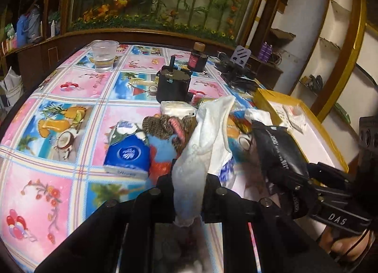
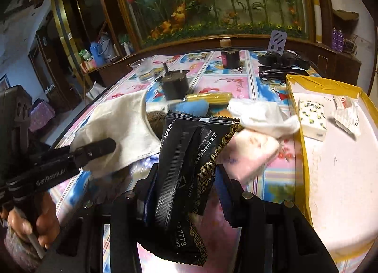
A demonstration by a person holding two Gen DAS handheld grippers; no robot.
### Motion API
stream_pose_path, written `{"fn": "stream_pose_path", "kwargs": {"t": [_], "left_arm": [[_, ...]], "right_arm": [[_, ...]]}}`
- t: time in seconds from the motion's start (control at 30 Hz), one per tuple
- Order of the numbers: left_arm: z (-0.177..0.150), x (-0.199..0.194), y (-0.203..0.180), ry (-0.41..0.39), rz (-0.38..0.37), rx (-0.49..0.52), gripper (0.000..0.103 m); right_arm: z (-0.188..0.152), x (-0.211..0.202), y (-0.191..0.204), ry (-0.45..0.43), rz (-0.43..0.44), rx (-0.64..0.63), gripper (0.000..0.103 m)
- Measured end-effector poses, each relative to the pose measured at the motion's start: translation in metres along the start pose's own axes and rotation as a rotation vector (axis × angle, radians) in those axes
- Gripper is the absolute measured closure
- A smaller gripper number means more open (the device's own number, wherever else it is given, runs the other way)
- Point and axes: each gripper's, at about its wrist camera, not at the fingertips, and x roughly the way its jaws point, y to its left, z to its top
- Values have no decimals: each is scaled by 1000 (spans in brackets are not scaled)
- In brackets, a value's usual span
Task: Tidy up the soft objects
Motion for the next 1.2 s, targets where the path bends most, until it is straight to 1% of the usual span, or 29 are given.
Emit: {"fn": "stream_pose_path", "kwargs": {"t": [0.07, 0.1, 0.17, 0.2, 0.37, 0.77, 0.97, 1.2], "left_arm": [[0, 7, -1, 3, 14, -17, 90], [-1, 9, -2, 4, 16, -18, 90], [-2, 8, -3, -6, 23, -11, 90], [-3, 7, -3, -14, 26, -9, 90], [-7, 7, -7, -4, 2, 5, 90], [-7, 5, -7, -16, -6, -1, 90], [-6, 3, -2, -22, -10, -27, 90], [-6, 4, -4, -16, -14, -15, 90]], "right_arm": [[3, 5, -2, -24, -6, 15, 54], [4, 10, -2, -22, -17, 20, 54], [4, 13, -8, -22, 37, 74, 54], [5, 14, -9, -26, 37, 81, 54], [8, 14, -12, -46, 45, 100, 54], [5, 1, -6, -105, -8, 70, 54], [4, 1, -4, -106, -14, 59, 54], [5, 4, -6, -90, -14, 66, 54]]}}
